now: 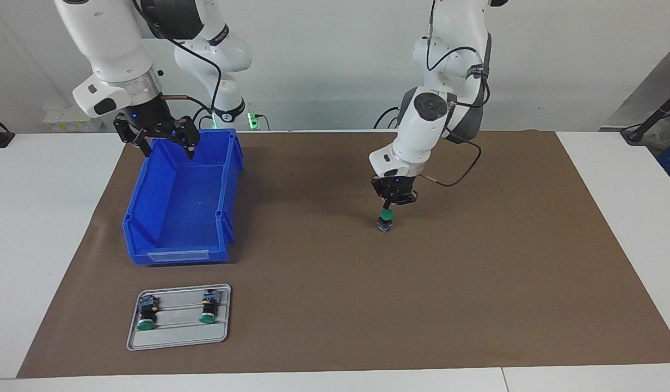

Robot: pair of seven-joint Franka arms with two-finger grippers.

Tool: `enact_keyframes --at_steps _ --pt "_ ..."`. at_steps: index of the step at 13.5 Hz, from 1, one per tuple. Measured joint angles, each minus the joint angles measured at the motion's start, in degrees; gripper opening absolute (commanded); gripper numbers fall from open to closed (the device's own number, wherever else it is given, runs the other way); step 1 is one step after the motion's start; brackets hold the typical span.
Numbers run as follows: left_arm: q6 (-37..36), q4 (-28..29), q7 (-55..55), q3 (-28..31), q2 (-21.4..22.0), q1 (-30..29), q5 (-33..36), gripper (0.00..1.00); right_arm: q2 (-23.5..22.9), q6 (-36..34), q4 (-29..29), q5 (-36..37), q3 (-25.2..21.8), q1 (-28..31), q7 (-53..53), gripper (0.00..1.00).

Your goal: Place and press button with both arms

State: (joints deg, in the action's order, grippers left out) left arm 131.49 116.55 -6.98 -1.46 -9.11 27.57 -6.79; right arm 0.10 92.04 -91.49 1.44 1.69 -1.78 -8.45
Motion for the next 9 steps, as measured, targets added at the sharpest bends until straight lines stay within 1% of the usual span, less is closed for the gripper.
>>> enact_keyframes --at_steps 3,6,7,9 --pt "3.05 1.70 0.01 -0.04 -0.36 0.02 0.01 0.03 0.00 0.00 0.00 0.00 0.00 0.00 0.00 1.00" --pt "6.44 4.29 0.03 -0.01 0.95 0.45 0.09 0.05 0.00 0.00 0.00 0.00 0.00 0.00 0.00 1.00" --pt "6.68 4.40 0.04 0.00 1.01 0.47 0.12 0.07 0.00 0.00 0.00 0.00 0.00 0.00 0.00 1.00" --pt "6.22 4.09 0.03 0.02 0.91 0.47 0.14 0.18 0.00 0.00 0.00 0.00 0.00 0.00 0.00 1.00"
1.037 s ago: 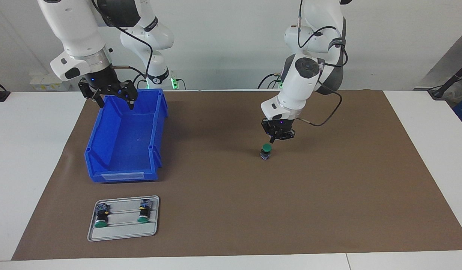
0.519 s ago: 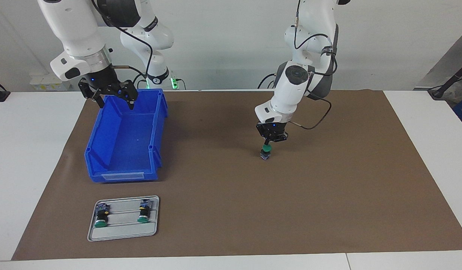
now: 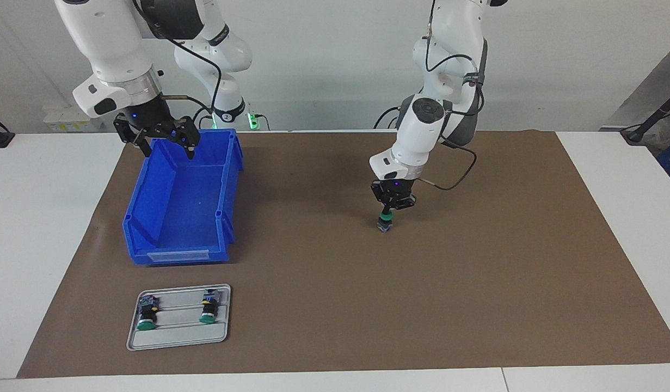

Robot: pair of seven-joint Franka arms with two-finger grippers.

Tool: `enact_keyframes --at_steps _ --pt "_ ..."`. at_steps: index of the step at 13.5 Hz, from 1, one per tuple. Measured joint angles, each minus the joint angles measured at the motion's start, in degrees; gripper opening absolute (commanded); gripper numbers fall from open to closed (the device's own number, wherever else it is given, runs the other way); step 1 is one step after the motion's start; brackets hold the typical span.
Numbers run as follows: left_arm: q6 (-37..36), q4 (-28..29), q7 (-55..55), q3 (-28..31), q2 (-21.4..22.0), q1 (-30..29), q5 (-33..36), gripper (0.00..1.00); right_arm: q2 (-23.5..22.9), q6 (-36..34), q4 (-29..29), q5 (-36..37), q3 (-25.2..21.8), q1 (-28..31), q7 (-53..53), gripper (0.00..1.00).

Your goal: Place and press button with both arms

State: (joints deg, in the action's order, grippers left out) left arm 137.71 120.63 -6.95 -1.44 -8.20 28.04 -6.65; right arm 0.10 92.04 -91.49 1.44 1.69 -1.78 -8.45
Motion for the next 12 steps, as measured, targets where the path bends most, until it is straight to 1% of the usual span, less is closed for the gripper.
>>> enact_keyframes --at_steps 2,3,6,7,10,11,12 --pt "-2.07 -1.74 0.00 0.12 -0.40 0.00 0.00 0.20 0.00 0.00 0.00 0.00 0.00 0.00 0.00 1.00" --pt "-4.08 -3.52 0.00 0.36 -0.74 0.00 0.00 0.20 0.00 0.00 0.00 0.00 0.00 0.00 0.00 1.00" --pt "-12.08 -11.14 0.00 1.73 -1.73 -0.18 0.09 0.20 0.00 0.00 0.00 0.00 0.00 0.00 0.00 1.00" --pt "-15.37 -13.70 0.00 2.28 -1.74 -0.87 0.84 0.20 0.00 0.00 0.00 0.00 0.00 0.00 0.00 1.00" --pt "-26.06 -21.21 -0.23 2.78 -1.75 -5.43 6.21 0.20 0.00 0.00 0.00 0.00 0.00 0.00 0.00 1.00" --pt "-29.14 -23.38 -0.31 2.89 -1.74 -7.35 6.62 0.25 0.00 0.00 0.00 0.00 0.00 0.00 0.00 1.00" --pt "-31.73 -24.90 -0.32 2.97 -1.74 -9.38 6.72 0.33 0.00 0.00 0.00 0.00 0.00 0.00 0.00 1.00"
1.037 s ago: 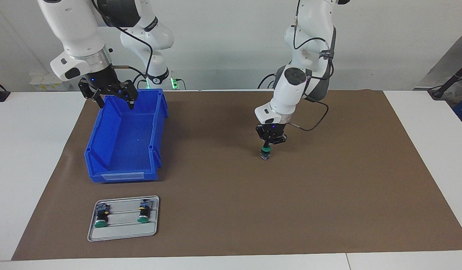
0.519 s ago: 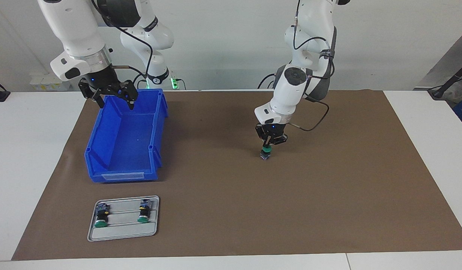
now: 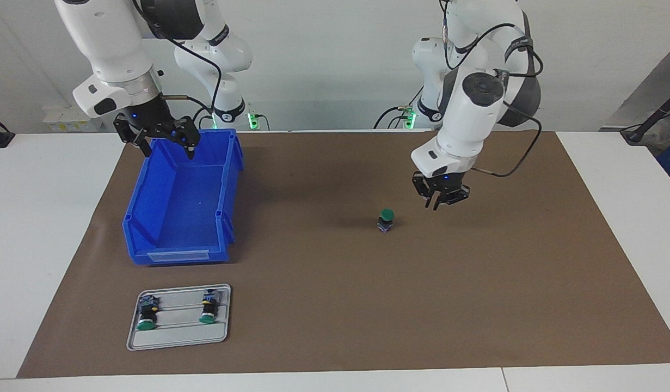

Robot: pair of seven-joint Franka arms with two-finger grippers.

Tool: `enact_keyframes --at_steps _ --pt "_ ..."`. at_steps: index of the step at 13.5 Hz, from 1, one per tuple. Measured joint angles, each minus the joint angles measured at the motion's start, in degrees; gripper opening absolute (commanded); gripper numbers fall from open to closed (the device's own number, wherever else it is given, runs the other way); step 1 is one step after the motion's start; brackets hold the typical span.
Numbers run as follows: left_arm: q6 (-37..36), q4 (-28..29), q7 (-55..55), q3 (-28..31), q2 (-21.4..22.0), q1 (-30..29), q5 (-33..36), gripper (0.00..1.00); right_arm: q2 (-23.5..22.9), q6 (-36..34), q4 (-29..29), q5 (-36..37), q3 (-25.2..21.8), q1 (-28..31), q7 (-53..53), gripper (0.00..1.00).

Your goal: Place and press button with both arms

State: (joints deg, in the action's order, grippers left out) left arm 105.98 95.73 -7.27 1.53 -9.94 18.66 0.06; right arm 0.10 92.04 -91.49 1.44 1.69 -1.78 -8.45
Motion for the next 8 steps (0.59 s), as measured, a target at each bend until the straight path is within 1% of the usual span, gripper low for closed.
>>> enact_keyframes --at_steps 2,3,4,5,8 --pt "-2.20 -1.39 -0.03 0.10 0.05 -4.82 0.30 0.53 0.00 0.00 0.00 0.00 -0.01 0.01 0.00 1.00" --pt "-2.29 -1.79 -0.13 0.20 0.16 -7.23 0.36 0.61 0.00 0.00 0.00 0.00 -0.02 0.02 0.00 1.00" --pt "-2.32 -2.14 -0.22 0.34 0.57 -9.28 0.38 0.81 0.00 0.00 0.00 0.00 0.02 -0.04 0.00 1.00" --pt "-2.38 -2.52 -0.28 0.44 1.46 -11.04 0.39 0.88 0.00 0.00 0.00 0.00 0.17 -0.12 0.01 0.99" --pt "-4.80 -2.84 -0.34 0.52 6.09 -13.36 0.39 0.92 -0.01 0.42 -0.12 -0.05 0.82 -0.22 -0.70 0.97"
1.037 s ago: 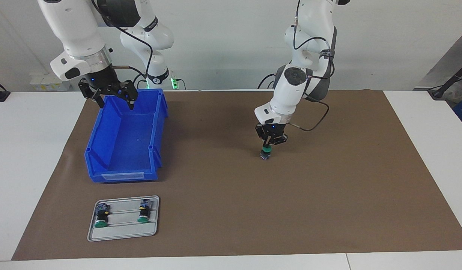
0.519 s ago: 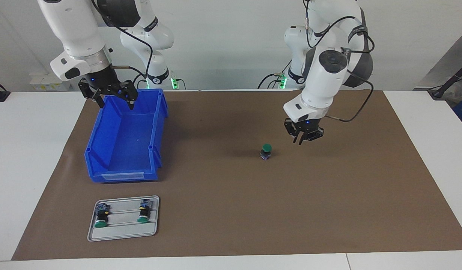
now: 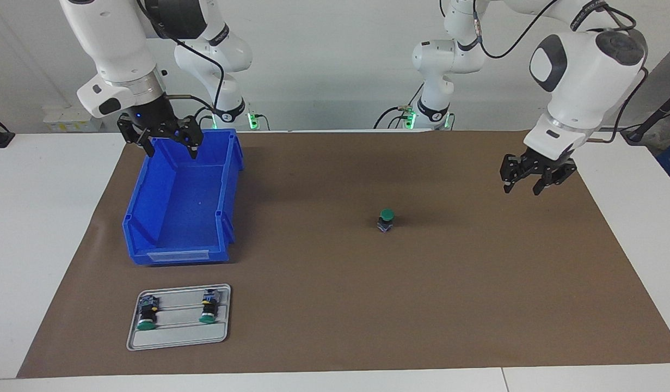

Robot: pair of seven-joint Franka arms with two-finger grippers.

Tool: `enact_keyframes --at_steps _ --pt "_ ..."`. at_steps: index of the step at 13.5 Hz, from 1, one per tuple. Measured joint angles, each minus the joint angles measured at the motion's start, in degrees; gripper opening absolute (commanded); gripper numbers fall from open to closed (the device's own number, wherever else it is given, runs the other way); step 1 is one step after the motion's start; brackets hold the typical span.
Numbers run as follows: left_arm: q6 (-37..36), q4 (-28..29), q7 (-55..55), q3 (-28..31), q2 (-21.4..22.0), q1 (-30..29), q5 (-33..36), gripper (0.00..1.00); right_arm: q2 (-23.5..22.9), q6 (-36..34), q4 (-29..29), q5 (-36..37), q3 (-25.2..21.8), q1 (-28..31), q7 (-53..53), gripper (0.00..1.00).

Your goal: Place and press button with both arms

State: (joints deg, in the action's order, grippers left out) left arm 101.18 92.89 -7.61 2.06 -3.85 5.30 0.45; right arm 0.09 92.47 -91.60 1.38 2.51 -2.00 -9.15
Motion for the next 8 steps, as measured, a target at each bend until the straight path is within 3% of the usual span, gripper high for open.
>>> enact_keyframes --at_steps 1,8 --pt "-1.39 0.01 0.05 -0.06 1.16 0.00 0.00 0.99 -0.04 0.70 -0.08 -0.03 0.10 -0.41 -1.27 0.97" --pt "-5.32 0.08 2.26 -0.22 2.59 0.00 0.00 1.00 -2.26 5.92 -2.01 -0.04 0.43 -12.31 -28.31 0.95"
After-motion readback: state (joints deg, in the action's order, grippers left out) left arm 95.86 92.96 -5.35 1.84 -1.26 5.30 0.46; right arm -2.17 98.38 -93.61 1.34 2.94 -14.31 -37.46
